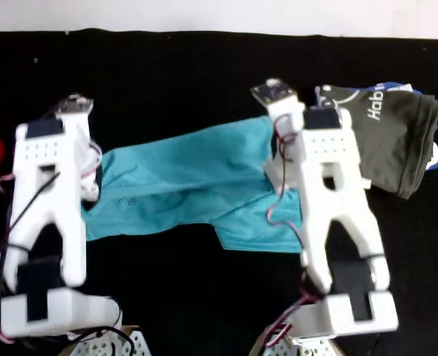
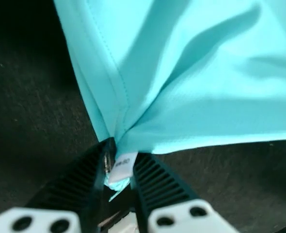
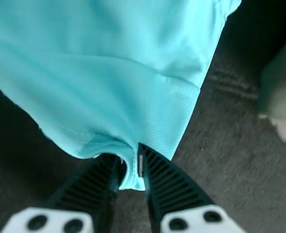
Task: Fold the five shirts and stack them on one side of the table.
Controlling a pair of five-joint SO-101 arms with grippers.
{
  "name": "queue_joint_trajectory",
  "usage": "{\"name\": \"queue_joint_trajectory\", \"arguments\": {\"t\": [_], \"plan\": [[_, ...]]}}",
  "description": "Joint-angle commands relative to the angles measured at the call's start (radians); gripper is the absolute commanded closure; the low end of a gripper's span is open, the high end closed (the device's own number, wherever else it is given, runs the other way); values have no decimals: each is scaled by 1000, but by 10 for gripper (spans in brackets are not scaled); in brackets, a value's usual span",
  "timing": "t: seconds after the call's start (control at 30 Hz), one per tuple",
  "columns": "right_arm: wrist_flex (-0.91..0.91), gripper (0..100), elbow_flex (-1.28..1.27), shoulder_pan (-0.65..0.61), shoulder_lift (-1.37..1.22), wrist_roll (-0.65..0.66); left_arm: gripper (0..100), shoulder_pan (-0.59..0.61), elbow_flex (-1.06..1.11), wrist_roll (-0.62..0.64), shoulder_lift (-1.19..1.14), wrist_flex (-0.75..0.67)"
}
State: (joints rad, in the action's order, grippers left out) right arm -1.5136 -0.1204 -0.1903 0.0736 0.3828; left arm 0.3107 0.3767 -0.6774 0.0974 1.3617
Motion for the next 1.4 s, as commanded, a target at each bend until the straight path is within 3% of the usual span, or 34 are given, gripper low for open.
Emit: {"name": "queue_joint_trajectory", "arguments": {"t": [0.0, 0.2, 0.47, 0.57, 0.73, 1.07, 1.37], "plan": [[71, 992, -173, 12, 134, -6, 990, 10, 145, -17, 107, -106], [208, 992, -415, 15, 216, -6, 990, 10, 249, -17, 110, -204], [197, 990, -452, 15, 229, -8, 986, 13, 251, -17, 117, -196], [130, 960, -440, 1, 231, -8, 960, 19, 229, -41, 119, -123], [12, 815, -363, -42, 231, -8, 849, 65, 148, -103, 119, 2], [-163, 810, -53, -48, 229, -15, 847, 134, -188, -104, 116, 129], [13, 810, -36, -53, 219, -17, 847, 53, -173, -103, 117, 181]]}}
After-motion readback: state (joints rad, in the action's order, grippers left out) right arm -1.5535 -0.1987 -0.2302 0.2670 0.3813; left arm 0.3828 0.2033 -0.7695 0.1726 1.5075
